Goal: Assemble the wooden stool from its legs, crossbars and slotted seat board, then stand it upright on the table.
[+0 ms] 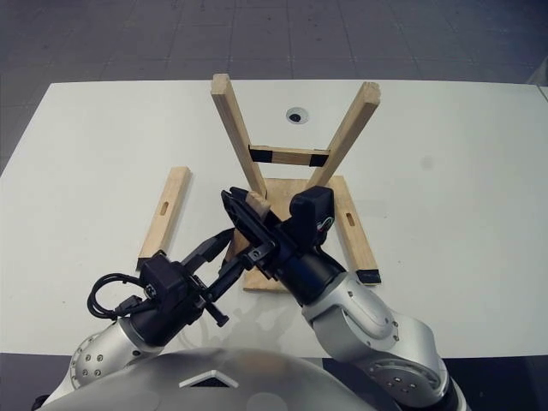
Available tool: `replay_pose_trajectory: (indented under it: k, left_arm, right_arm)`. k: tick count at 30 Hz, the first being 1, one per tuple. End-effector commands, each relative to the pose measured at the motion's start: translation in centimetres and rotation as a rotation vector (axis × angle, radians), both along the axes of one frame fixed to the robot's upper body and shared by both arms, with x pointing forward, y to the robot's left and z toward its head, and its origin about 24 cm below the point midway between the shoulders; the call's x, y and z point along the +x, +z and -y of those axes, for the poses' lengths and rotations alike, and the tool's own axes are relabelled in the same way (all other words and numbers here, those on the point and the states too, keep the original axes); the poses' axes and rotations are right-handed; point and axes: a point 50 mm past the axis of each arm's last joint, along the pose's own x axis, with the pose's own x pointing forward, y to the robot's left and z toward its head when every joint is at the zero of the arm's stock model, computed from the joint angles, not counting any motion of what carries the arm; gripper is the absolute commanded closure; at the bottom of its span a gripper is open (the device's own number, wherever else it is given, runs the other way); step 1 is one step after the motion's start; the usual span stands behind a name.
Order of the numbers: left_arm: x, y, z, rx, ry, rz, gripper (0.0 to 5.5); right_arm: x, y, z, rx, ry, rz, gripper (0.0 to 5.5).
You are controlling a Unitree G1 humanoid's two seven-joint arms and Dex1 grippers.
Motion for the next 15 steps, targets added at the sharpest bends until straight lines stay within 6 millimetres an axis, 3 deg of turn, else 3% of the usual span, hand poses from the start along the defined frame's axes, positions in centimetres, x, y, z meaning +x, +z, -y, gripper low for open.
replay_pose_trajectory:
  k: [1, 10, 15]
  left_arm:
    - [-0.7, -0.6, 0.7, -0.035, -0.056, -0.082, 3.60]
    - [-0.7, 0.0, 0.8, -0.061, -0.057, -0.037, 2.24]
    - [0.3, -0.2, 0.1, 0.011, 0.007, 0.011, 1.39]
  right_arm:
    - [1.0, 0.9, 1.1, -0.015, -0.133, 0.083, 5.10]
    - [1.2, 0.5, 1.8, -0.123, -0.184, 0.126, 5.10]
    - [0.9, -0.4, 7.2, -0.309, -0.386, 0.115, 5.10]
